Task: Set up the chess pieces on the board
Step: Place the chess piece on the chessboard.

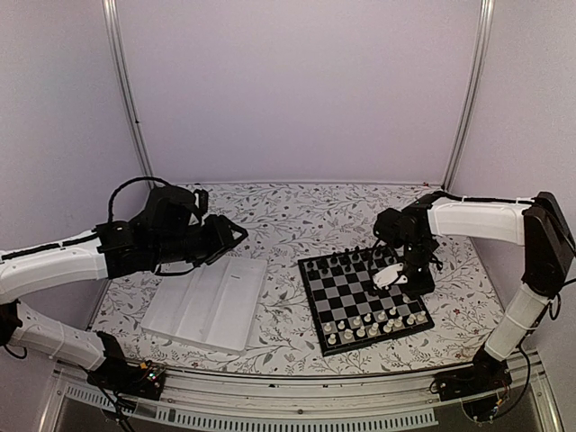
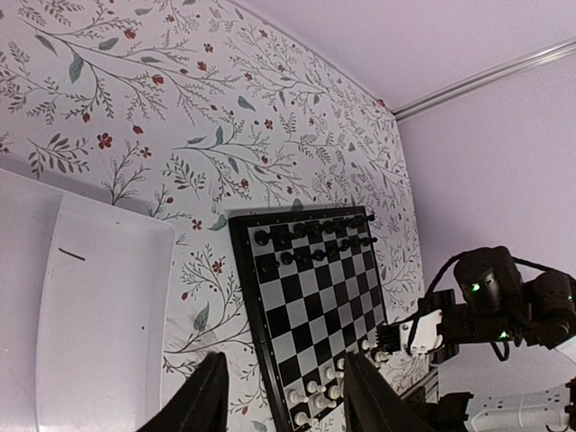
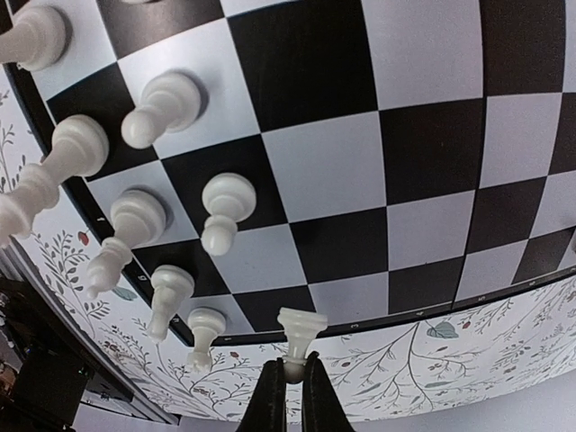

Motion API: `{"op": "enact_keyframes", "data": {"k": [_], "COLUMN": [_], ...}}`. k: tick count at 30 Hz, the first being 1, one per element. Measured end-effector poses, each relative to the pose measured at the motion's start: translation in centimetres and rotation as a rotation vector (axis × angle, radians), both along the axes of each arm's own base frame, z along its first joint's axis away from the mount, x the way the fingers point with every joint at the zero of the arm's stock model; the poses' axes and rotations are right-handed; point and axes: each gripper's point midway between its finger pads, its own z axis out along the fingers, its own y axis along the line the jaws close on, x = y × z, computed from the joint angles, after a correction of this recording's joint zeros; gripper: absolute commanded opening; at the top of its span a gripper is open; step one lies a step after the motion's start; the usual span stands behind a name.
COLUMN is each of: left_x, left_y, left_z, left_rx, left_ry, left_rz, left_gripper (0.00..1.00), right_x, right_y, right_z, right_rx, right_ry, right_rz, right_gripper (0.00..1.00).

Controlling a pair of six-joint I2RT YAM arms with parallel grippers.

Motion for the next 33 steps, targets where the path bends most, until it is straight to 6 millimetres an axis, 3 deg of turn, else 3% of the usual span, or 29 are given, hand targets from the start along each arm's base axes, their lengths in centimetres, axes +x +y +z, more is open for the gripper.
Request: {"op": "enact_keyframes", "data": {"k": [8,16,20,27,33], "left_x": [0.0,0.1,0.2,0.2,0.2], "left_y": [-0.4,-0.8,-1.1,-1.4,-1.5], "left_z": [-0.7,-1.3,-1.7,-2.3,-2.5], "left_rx": [0.008,0.014,0.017,0.026,0.028], "left_ry": [0.019,0.029,0.033,0.045,0.050], "left_rz": [-0.015,-0.024,-0.030,-0.044,-0.050], "left_gripper": [0.46,0.46,0.46,0.46,0.46], "right_x": [0.5,0.5,0.6,0.1,-0.1], "right_y": [0.3,0.5,0.6,0.8,0.8], "right_z": [-0.9,-1.2,-1.4,-1.8,-1.8], "right_rx": [-0.001,0.015,0.027,0.040,0.045], "right_ry": [-0.001,0.002,0.004,0.028,0.039], "right_rz": [-0.008,-0.017,-0.023,-0.033,-0.041], "right_gripper": [0.15,0.22,0.19,0.05,0.04]}}
